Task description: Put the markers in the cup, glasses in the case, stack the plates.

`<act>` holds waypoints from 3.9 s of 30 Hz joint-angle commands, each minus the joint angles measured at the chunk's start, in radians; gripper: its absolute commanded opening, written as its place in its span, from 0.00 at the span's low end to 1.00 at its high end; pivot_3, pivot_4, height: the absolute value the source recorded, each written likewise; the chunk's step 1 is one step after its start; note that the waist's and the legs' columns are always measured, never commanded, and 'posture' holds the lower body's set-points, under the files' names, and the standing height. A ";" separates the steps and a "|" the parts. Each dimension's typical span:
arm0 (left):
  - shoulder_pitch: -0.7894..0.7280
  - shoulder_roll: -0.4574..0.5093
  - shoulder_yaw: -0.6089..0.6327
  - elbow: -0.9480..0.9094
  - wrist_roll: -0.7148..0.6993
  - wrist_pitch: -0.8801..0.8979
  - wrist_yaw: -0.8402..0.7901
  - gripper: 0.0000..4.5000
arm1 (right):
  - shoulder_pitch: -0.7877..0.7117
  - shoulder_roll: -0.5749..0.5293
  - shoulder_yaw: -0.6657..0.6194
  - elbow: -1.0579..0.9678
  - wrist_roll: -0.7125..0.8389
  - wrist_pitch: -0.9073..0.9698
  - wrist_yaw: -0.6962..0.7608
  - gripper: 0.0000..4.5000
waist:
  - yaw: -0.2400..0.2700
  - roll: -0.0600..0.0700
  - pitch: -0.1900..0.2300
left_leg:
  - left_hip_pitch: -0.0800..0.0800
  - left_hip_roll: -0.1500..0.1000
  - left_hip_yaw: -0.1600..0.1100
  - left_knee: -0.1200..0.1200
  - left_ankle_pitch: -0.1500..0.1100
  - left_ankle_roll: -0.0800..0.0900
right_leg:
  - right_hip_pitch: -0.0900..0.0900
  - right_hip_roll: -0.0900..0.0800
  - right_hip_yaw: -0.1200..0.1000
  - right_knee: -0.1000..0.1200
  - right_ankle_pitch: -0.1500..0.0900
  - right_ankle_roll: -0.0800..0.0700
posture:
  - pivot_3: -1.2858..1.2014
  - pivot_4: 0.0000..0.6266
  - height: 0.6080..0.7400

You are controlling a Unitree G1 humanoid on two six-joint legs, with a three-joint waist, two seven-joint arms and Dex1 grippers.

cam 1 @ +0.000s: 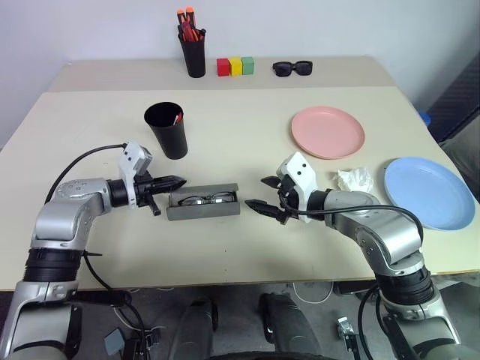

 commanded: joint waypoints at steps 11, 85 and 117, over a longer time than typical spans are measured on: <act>0.111 0.045 -0.005 -0.115 0.005 -0.089 -0.041 0.00 | -0.126 -0.057 -0.041 0.186 -0.157 -0.135 -0.124 0.84 | 0.001 0.000 0.000 | 0.000 0.000 0.001 0.000 0.000 0.000 | 0.000 0.000 0.000 0.000 0.000 0.000 | 0.52 0.24 1.00; 0.032 -0.321 -0.293 -0.338 -0.014 -0.114 0.182 0.00 | 0.279 -0.328 -0.351 0.118 -0.315 -0.367 0.051 0.87 | 0.029 0.006 -0.002 | 0.006 -0.001 0.001 0.010 -0.002 0.003 | 0.015 0.000 0.002 -0.005 -0.004 -0.003 | 0.52 0.24 1.00; -0.022 -0.378 -0.316 -0.275 -0.022 -0.135 0.143 0.00 | 0.337 -0.494 -0.432 0.162 -0.518 -0.184 -0.117 0.45 | 0.021 0.007 -0.002 | 0.006 -0.001 0.001 0.010 -0.002 0.003 | 0.014 0.000 0.002 -0.005 -0.004 -0.002 | 0.52 0.24 1.00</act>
